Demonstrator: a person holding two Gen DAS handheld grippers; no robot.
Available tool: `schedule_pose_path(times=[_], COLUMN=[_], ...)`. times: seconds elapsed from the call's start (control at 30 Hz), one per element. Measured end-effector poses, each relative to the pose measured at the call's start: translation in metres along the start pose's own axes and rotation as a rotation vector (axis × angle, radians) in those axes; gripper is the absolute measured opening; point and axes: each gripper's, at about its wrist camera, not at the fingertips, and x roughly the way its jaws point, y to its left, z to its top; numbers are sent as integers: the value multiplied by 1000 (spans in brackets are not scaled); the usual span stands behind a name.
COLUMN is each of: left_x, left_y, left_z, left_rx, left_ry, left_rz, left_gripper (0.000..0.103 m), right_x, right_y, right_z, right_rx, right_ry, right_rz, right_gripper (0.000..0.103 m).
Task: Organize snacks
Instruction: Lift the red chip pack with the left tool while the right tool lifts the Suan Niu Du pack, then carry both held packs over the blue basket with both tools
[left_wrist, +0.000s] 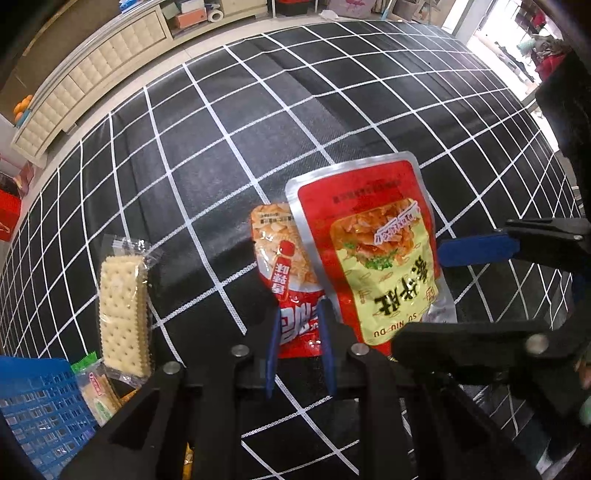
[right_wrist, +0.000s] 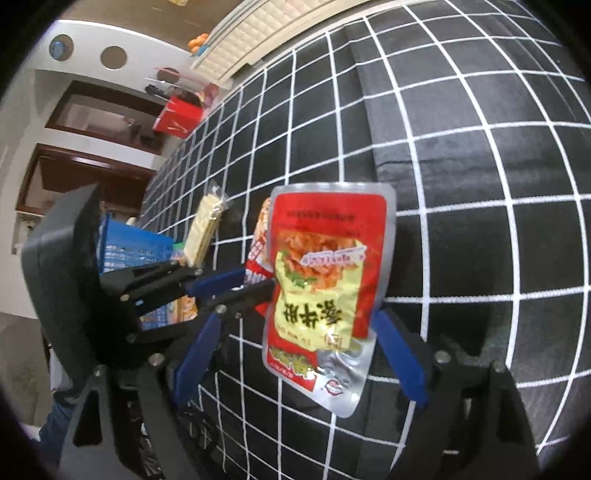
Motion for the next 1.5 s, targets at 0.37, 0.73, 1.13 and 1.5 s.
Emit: schedule_pose_path(times=[0.37, 0.73, 1.13, 1.5], left_x=[6, 2, 3, -11], left_y=[-6, -2, 6, 13], left_z=[-6, -14, -22, -39], left_rx=[35, 25, -6, -49], left_ry=[-31, -42, -42, -74], left_rz=[-48, -161, -176, -192], left_gripper=[17, 15, 15, 9], right_x=[-6, 24, 39, 10], right_y=[-23, 23, 33, 24], right_z=[3, 15, 15, -14], right_rx=[90, -73, -108, -23], right_ry=[-3, -3, -16, -85], right_rz=[-71, -226, -392, -400], right_gripper=[40, 85, 48, 46])
